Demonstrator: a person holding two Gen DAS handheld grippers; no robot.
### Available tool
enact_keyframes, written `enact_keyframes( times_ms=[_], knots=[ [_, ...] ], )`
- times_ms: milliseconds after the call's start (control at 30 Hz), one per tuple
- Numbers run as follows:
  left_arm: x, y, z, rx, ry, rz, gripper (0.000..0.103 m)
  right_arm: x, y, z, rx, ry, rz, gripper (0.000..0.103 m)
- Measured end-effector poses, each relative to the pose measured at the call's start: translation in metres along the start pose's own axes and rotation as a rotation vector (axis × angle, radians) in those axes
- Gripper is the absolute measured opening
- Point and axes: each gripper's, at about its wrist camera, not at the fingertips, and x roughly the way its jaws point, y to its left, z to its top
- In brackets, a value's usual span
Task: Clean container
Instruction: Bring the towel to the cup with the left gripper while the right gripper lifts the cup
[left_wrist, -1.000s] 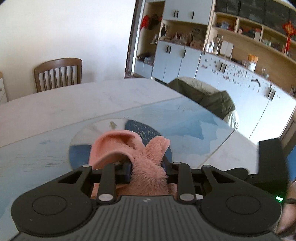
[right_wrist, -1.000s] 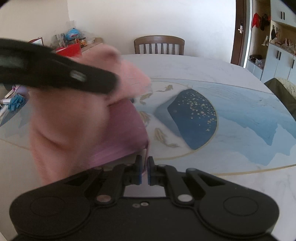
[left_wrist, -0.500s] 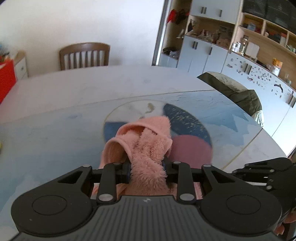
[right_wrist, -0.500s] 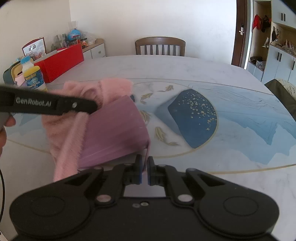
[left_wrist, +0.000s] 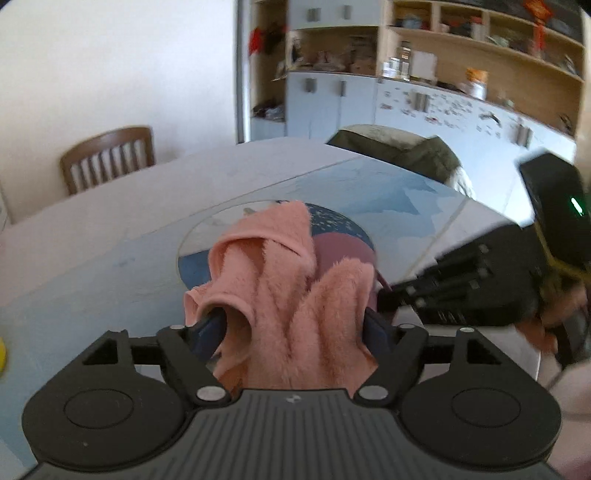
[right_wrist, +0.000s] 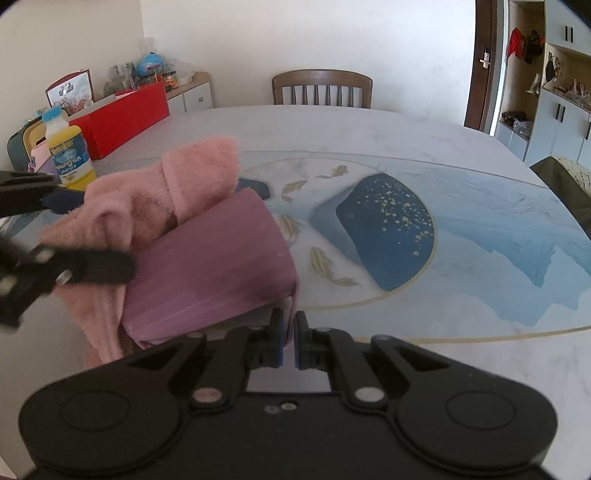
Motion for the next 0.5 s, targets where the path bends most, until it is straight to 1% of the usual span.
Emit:
enact_keyframes(
  times_ms=[67,133,333,467,500],
  knots=[
    [-0.005,-0.005,-0.005,0.038,0.006,-0.019,0.082,0.000,0.001,0.000,-0.003,0.000,-0.001,0.005],
    [-0.009,-0.009,-0.013,0.081,0.008,-0.027,0.083,0.000,0.001,-0.001,-0.004,0.001,-0.002,0.005],
    [0.012,-0.024,-0.034,0.206,0.090,-0.020,0.083,0.001,0.001,0.000,-0.008,0.006,-0.007,0.005],
    [0.016,-0.024,-0.040,0.214,0.111,-0.024,0.083,0.001,0.002,0.000,-0.014,0.007,-0.010,0.005],
    [0.016,-0.022,-0.041,0.203,0.118,-0.024,0.081,0.002,0.002,0.000,-0.014,0.010,-0.010,0.005]
  ],
)
